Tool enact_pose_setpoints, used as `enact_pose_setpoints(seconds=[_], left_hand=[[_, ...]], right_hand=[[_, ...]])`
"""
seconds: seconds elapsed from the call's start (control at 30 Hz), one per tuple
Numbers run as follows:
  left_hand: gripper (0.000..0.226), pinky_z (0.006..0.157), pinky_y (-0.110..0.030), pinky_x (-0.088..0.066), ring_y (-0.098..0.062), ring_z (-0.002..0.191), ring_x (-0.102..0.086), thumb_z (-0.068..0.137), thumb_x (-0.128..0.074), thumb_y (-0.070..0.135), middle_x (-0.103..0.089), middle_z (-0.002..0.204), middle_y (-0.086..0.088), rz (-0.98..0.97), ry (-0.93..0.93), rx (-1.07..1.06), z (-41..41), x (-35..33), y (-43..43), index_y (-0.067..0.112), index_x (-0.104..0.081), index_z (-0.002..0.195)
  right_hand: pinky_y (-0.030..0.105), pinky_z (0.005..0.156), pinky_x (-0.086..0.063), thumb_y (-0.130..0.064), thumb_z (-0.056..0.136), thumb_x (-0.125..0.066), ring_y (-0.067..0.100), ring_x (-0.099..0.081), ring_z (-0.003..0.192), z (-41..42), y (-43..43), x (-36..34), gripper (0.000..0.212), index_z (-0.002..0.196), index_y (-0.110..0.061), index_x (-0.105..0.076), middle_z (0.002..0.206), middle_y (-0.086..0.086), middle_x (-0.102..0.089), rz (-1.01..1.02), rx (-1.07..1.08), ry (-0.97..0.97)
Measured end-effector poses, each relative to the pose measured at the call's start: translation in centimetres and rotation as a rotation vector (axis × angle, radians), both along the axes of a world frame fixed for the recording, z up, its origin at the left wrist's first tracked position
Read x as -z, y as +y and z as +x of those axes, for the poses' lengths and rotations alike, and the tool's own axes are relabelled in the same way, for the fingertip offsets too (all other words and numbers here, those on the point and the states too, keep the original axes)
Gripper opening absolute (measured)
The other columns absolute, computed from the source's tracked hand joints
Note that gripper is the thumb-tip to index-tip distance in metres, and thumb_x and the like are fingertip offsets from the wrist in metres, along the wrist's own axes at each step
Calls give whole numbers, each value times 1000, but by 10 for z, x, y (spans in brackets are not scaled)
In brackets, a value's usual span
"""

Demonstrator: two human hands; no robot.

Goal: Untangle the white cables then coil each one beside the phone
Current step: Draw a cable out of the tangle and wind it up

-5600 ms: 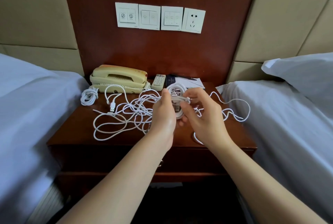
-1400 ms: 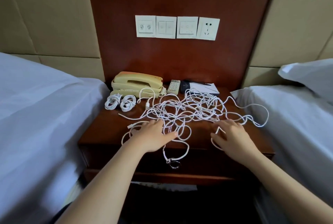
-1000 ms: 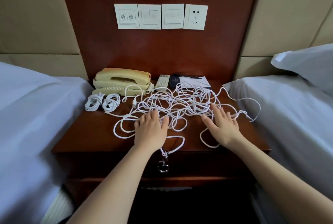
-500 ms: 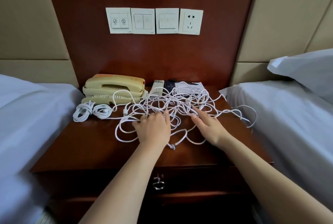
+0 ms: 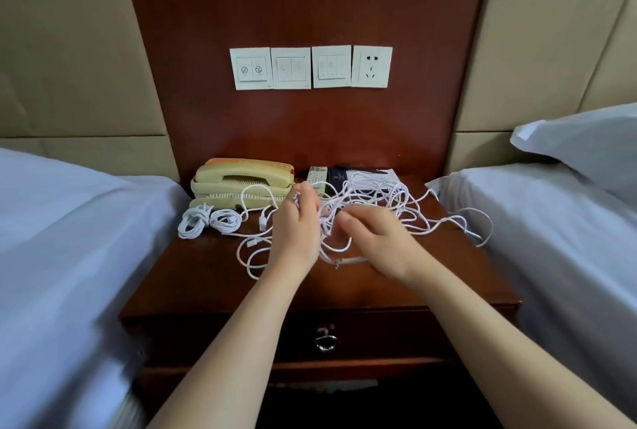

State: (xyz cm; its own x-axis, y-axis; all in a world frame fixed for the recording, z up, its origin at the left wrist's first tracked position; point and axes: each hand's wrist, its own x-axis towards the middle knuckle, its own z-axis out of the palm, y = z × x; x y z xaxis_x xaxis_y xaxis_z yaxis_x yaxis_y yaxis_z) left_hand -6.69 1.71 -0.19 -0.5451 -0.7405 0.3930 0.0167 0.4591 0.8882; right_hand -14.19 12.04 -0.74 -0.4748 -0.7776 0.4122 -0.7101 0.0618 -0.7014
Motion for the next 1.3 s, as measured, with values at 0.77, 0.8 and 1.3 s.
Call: enact_pose_setpoints(seconds=[0.77,0.8,1.3], left_hand=[[35,68,-27,-43,-13,58,-58,92,-59,22,-64,67,-23,-70,-79,301,28,1,-43,10,-52,59],[35,64,-26,-42,-11,50,-54,92,-59,22,-64,63,-19,-82,-96,292,29,1,-44,10,-50,60],[25,50,-25,-53,-15,60,-69,96,-49,16,-69,88,-3,-119,-521,513,21,12,-10,7,-54,73]], right_hand=[[29,49,-32,-47,81,-67,20,-50,54,-72,57,-18,41,59,-15,-54,48,-5,-49,62,551,405],[29,49,-31,-50,80,-66,23,-51,56,-74,58,-15,44,59,-13,-54,50,-2,-51,68,576,433],[29,93,-35,-19,87,-52,23,-47,121,-46,45,3,38,125,-20,-57,128,2,-54,638,176,464]])
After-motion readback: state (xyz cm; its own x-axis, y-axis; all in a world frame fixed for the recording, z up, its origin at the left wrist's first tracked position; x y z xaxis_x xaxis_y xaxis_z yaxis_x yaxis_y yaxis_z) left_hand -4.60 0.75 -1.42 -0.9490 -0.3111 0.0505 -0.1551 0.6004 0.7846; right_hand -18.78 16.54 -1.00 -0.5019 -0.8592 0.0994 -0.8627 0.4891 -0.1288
